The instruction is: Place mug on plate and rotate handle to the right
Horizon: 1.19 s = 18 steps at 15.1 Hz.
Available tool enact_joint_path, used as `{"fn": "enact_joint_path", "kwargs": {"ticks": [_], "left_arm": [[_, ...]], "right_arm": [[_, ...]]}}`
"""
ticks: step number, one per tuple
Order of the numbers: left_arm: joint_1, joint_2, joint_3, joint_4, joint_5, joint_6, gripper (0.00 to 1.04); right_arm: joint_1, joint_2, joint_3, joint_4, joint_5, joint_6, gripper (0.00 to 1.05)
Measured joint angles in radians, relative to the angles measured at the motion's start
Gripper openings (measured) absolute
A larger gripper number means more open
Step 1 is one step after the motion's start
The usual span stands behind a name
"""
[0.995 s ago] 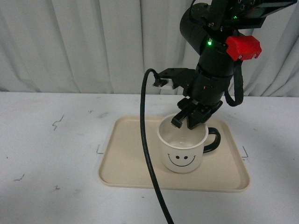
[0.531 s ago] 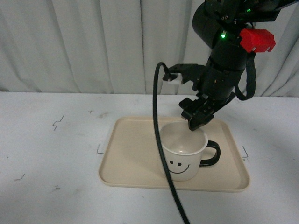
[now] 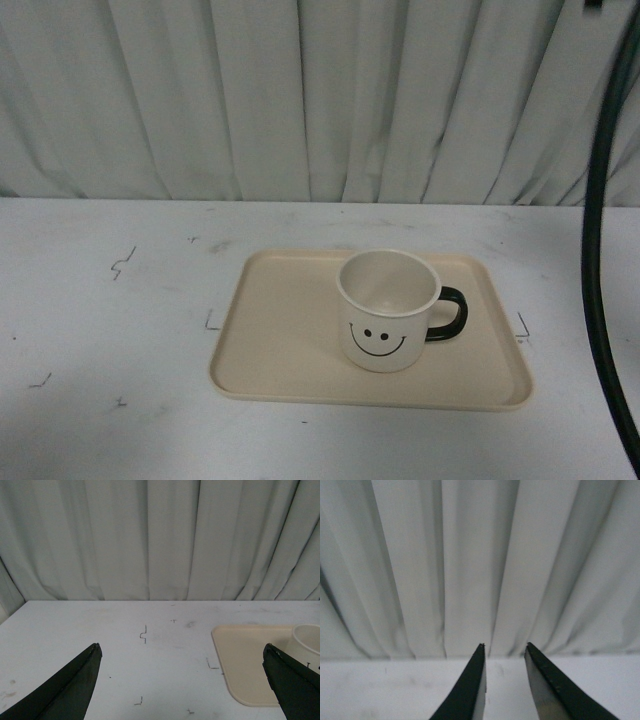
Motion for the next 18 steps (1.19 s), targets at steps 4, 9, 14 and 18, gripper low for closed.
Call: {"fn": "enact_joint_path", "kwargs": {"ticks": [4, 9, 14, 18], "left_arm": [[0.0, 0.0, 0.0, 0.0, 0.0, 0.0, 0.98], [0.0, 0.0, 0.0, 0.0, 0.0, 0.0, 0.98], [0.0, 0.0, 0.0, 0.0, 0.0, 0.0, 0.98], [0.0, 0.0, 0.0, 0.0, 0.0, 0.0, 0.98]], "right_arm": [[-0.051, -0.271, -0.355, 0.161, -0.069, 0.016, 0.02], [-0.1, -0.483, -0.6, 0.151, -0.122, 0.016, 0.02], [-0.175, -0.707, -0.732, 0.035, -0.188, 0.017, 0.02], [-0.175, -0.814, -0.814, -0.011, -0.188, 0.017, 0.02]]}}
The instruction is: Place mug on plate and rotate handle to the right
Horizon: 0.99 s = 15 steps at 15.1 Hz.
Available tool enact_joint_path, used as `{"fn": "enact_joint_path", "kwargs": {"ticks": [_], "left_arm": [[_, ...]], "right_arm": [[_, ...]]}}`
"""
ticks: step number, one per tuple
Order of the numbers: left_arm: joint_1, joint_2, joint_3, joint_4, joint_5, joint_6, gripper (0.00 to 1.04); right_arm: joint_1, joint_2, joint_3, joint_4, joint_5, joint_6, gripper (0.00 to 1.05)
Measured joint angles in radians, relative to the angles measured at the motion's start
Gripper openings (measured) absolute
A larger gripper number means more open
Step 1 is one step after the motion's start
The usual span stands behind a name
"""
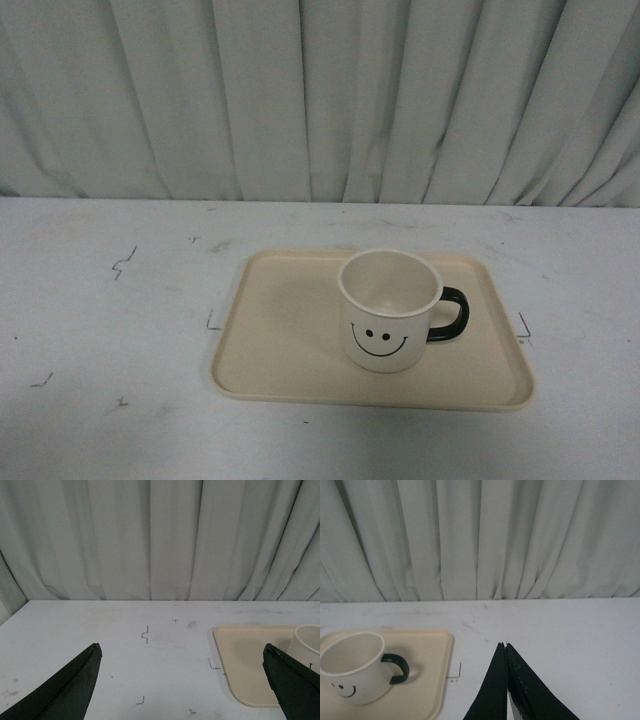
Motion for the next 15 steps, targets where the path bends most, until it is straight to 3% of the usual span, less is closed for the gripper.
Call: {"fn": "enact_joint_path", "kwargs": {"ticks": [8, 15], "left_arm": [[0.0, 0.0, 0.0, 0.0, 0.0, 0.0, 0.98], [0.0, 0.0, 0.0, 0.0, 0.0, 0.0, 0.98]], "right_arm": [[0.0, -0.361, -0.008, -0.318, 0.0, 0.0, 0.02], [0.0, -0.56, -0.008, -0.508, 0.0, 0.0, 0.02]]}}
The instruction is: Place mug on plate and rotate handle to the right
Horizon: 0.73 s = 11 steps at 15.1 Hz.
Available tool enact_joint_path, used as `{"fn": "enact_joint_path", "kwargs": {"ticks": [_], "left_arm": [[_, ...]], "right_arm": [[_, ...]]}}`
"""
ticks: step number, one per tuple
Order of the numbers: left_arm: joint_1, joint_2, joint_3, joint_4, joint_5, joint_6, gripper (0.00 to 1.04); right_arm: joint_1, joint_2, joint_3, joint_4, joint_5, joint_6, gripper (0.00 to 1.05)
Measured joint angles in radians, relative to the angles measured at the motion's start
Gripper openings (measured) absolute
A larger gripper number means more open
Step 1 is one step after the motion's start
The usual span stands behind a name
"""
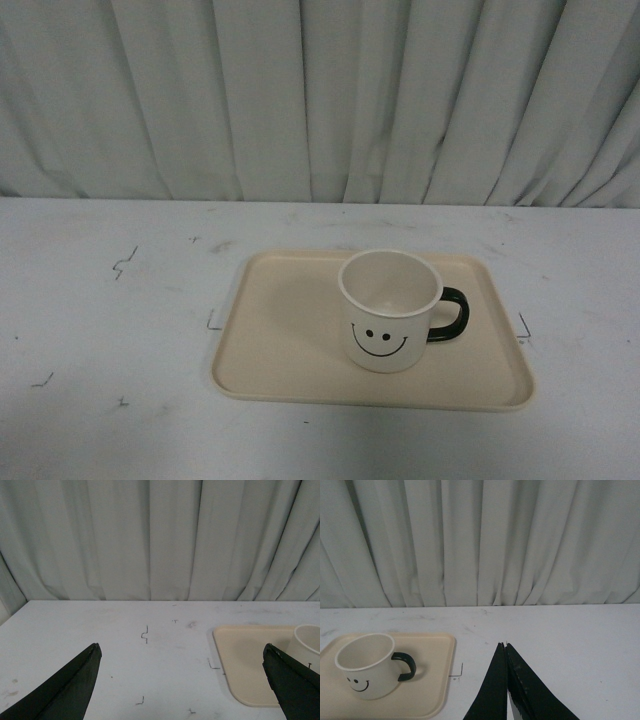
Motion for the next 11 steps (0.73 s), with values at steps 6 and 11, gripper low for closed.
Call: {"fn": "enact_joint_path", "kwargs": {"ticks": [6, 11], "left_arm": [[0.0, 0.0, 0.0, 0.0, 0.0, 0.0, 0.98], [0.0, 0.0, 0.0, 0.0, 0.0, 0.0, 0.98]], "right_arm": [[0.0, -0.148, 0.001, -0.186, 0.0, 0.0, 0.02], [0.0, -0.251, 0.0, -0.263, -0.003, 0.003, 0.08]]}}
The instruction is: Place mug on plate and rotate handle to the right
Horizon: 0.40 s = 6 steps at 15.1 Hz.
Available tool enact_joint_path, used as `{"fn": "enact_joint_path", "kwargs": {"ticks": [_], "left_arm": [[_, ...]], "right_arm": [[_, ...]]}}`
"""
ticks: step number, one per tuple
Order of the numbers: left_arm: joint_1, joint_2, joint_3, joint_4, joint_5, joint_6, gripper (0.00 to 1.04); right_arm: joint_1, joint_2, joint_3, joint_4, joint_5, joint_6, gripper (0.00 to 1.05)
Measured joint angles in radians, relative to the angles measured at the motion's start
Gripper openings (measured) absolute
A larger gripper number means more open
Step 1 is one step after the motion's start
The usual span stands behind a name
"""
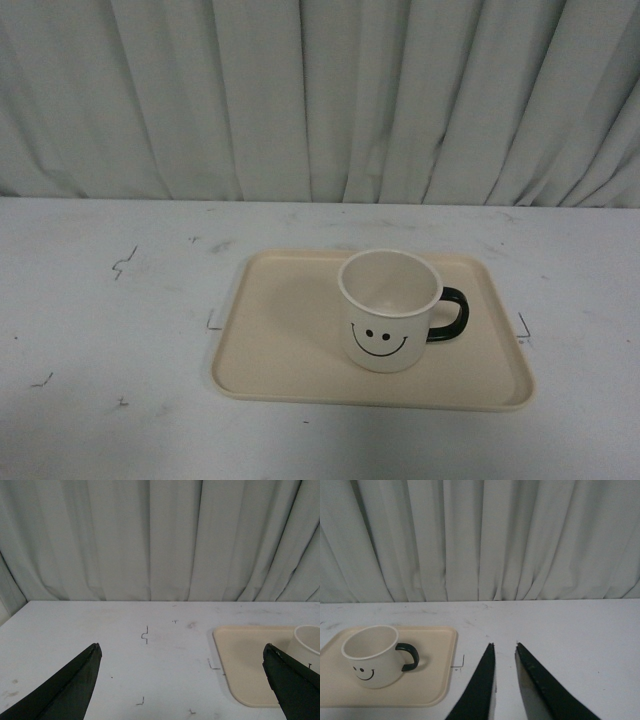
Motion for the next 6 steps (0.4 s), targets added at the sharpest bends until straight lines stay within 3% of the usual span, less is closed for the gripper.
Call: {"fn": "enact_joint_path", "kwargs": {"ticks": [6], "left_arm": [[0.0, 0.0, 0.0, 0.0, 0.0, 0.0, 0.98]], "right_arm": [[0.0, 0.0, 0.0, 0.002, 0.0, 0.0, 0.83]]}}
